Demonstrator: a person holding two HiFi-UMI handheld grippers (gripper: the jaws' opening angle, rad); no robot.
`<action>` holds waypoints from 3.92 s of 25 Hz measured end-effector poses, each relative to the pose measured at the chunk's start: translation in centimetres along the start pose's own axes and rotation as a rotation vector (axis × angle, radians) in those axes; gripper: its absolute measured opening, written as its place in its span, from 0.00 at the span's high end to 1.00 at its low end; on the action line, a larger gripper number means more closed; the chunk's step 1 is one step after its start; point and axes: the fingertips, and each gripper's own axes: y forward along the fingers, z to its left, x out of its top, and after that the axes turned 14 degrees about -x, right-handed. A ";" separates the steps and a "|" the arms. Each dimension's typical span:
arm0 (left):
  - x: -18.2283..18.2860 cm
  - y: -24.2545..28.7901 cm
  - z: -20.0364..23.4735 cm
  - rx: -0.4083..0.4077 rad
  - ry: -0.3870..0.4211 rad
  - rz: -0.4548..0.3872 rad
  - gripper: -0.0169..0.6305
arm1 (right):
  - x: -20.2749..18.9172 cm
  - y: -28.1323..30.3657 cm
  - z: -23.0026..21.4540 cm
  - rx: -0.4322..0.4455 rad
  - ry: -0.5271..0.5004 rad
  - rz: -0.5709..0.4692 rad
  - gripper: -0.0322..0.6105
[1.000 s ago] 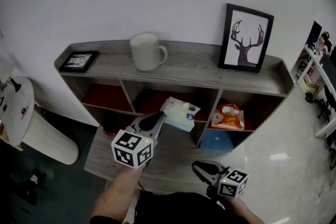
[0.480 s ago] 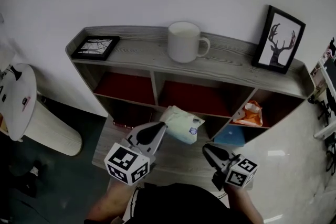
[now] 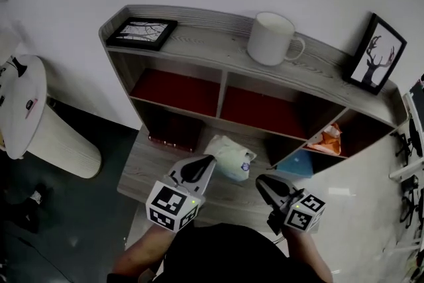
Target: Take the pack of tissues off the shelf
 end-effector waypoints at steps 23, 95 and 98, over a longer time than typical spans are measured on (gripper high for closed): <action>-14.2 -0.8 5.1 0.066 -0.109 0.142 0.95 | -4.0 2.3 3.7 -0.035 -0.004 0.082 0.92; -2.8 12.1 -9.1 -0.041 0.052 0.004 0.86 | 4.8 -12.9 -14.1 -0.124 -0.120 -0.133 0.92; -2.0 13.0 -10.8 -0.047 0.063 0.000 0.87 | 5.4 -14.3 -15.2 -0.117 -0.131 -0.148 0.92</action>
